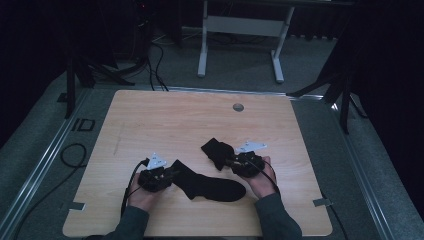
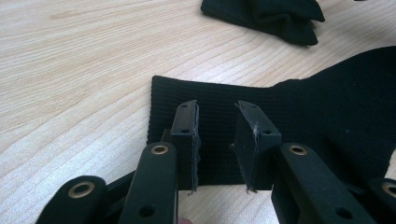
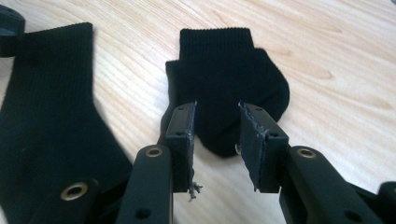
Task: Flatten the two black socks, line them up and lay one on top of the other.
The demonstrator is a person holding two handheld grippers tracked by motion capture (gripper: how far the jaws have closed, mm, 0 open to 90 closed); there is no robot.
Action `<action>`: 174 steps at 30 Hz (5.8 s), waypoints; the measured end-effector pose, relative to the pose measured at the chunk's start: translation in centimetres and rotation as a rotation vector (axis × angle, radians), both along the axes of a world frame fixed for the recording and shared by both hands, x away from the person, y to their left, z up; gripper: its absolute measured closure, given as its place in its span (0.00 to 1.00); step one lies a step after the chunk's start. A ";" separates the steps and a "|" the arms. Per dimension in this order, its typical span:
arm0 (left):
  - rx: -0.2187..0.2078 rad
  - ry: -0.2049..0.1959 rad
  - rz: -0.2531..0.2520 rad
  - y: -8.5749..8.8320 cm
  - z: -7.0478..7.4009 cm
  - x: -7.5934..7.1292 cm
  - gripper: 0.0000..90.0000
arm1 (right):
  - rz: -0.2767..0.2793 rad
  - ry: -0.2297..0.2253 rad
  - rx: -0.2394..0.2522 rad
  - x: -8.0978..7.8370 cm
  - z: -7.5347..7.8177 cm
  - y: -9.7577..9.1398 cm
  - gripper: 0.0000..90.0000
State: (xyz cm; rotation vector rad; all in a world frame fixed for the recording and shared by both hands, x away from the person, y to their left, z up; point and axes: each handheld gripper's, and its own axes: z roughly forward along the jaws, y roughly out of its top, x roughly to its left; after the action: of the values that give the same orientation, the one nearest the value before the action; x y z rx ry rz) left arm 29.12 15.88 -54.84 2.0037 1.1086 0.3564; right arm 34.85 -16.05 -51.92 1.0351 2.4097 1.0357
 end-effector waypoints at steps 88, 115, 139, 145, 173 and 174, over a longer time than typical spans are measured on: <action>0.001 0.016 0.039 0.4 -0.3 0.5 0.77 | -0.064 0.065 -0.163 -2.7 -1.8 -11.4 0.76; 0.002 0.023 0.029 0.2 -0.3 0.6 0.76 | 0.118 0.049 -0.084 3.9 -0.3 0.0 0.62; -0.007 0.026 0.033 0.0 -0.4 0.5 0.76 | 0.092 0.112 -0.119 7.1 -2.8 2.8 0.76; -0.008 0.028 0.034 0.0 -0.4 0.5 0.76 | 0.076 0.112 -0.105 7.1 -2.9 2.8 0.90; -0.009 0.032 0.046 0.4 -0.4 0.6 0.76 | 0.090 0.123 -0.091 6.4 -1.3 3.5 0.94; -0.008 0.032 0.048 0.4 -0.4 0.6 0.76 | 0.094 0.115 -0.090 6.3 -1.0 3.6 0.93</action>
State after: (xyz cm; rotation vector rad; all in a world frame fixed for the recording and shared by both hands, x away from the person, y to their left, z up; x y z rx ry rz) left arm 29.73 16.26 -55.21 1.9848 1.1772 0.3454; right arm 41.18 -12.48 -52.89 0.9846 2.5942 0.9101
